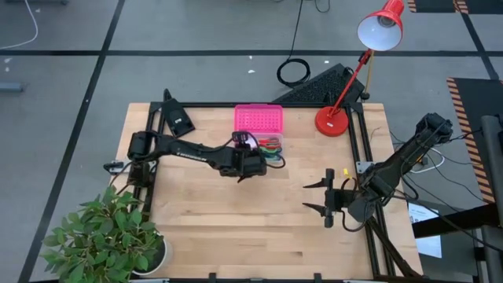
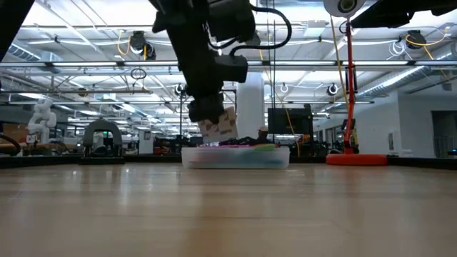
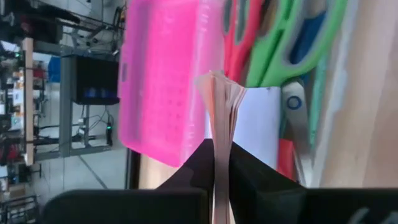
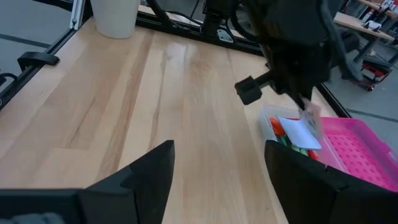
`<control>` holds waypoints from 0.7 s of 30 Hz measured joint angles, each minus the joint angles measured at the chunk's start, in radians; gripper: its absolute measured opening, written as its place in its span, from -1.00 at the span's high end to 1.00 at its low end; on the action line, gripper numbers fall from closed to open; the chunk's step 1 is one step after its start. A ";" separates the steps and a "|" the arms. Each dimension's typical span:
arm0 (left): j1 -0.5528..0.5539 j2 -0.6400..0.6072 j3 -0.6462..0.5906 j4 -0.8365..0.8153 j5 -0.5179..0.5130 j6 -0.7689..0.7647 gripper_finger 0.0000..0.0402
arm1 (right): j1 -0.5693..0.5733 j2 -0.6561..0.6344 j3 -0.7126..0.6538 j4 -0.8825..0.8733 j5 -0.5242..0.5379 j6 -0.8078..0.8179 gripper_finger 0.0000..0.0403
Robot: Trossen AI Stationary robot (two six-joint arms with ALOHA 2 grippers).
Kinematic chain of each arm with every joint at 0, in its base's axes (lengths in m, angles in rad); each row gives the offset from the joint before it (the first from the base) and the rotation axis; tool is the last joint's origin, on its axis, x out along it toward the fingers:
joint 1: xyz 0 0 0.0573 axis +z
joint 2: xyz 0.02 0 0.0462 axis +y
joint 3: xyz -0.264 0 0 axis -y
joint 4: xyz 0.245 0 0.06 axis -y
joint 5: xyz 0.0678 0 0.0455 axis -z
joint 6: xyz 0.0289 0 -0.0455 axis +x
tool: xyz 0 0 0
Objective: Pack school essentials
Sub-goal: Put the pink sticky notes into the supply box
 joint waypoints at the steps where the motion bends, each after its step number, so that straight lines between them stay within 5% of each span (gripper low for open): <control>1: 0.000 0.000 -0.012 0.017 0.007 0.010 0.87 | 0.000 0.000 0.000 0.000 0.000 0.000 -0.20; 9: 0.013 0.000 -0.105 0.174 0.006 0.097 0.87 | 0.000 0.000 0.000 0.000 0.000 0.000 -0.20; 21: 0.024 0.001 -0.136 0.194 -0.059 0.104 0.89 | 0.000 0.000 0.000 0.000 0.000 0.000 -0.20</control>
